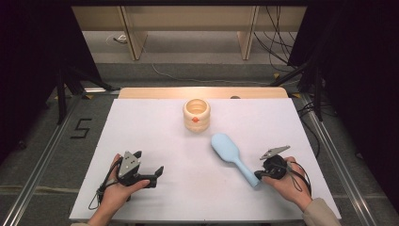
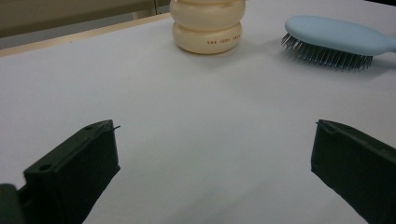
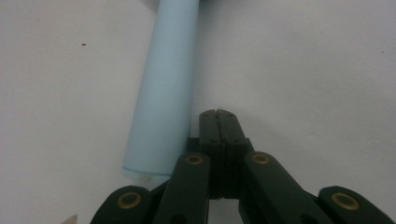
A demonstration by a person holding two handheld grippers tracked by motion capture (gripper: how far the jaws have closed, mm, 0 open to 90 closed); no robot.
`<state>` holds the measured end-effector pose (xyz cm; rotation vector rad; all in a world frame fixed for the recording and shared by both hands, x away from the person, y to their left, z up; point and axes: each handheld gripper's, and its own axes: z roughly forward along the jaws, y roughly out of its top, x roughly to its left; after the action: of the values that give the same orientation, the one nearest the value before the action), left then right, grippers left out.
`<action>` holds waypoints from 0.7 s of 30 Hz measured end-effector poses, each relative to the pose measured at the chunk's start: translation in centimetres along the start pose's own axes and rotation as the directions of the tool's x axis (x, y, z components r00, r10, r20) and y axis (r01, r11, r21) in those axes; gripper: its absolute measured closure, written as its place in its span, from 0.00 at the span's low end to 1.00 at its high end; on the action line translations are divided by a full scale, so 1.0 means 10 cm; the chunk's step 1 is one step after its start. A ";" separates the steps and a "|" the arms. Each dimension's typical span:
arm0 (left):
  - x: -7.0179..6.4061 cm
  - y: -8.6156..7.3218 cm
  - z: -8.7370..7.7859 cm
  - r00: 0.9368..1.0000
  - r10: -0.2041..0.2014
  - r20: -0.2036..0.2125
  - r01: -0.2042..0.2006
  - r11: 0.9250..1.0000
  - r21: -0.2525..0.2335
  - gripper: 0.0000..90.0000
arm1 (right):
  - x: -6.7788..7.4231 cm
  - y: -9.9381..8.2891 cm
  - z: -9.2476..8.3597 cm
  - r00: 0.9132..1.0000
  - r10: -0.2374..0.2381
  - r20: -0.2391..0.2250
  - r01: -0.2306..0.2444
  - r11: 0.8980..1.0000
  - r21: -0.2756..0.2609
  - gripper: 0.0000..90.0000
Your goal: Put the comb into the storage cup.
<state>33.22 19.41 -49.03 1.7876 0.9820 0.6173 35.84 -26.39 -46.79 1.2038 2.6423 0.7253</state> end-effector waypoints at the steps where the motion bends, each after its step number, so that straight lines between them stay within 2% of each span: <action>1: 0.00 0.00 0.00 1.000 0.000 0.000 0.000 1.000 0.000 0.00 | 0.02 0.00 0.00 1.000 -0.003 -0.005 0.003 1.000 0.005 1.00; 5: 0.00 0.00 0.00 1.000 0.000 0.000 0.000 1.000 0.000 0.00 | 0.10 0.02 0.01 1.000 -0.016 -0.026 0.017 1.000 0.019 1.00; 7: 0.00 0.00 0.00 1.000 0.000 0.000 0.000 1.000 0.000 0.00 | 0.13 0.03 0.02 1.000 -0.026 -0.016 0.027 0.999 0.022 1.00; 10: 0.00 0.00 0.00 1.000 -0.001 0.000 0.001 1.000 -0.001 0.00 | 0.15 0.04 0.02 0.999 -0.024 -0.027 0.025 0.999 0.027 1.00; 18: 0.00 0.00 0.00 1.000 0.001 0.000 -0.001 1.000 0.000 0.00 | 0.16 0.04 0.02 0.999 -0.020 -0.025 0.021 0.999 0.030 1.00; 21: 0.00 0.00 0.00 1.000 0.001 -0.001 -0.001 1.000 -0.001 0.00 | 0.14 0.04 0.01 1.000 -0.013 -0.017 0.013 1.000 0.015 1.00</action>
<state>33.18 19.41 -48.99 1.7868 0.9814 0.6187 35.19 -25.14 -46.58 1.1886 2.6718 0.7181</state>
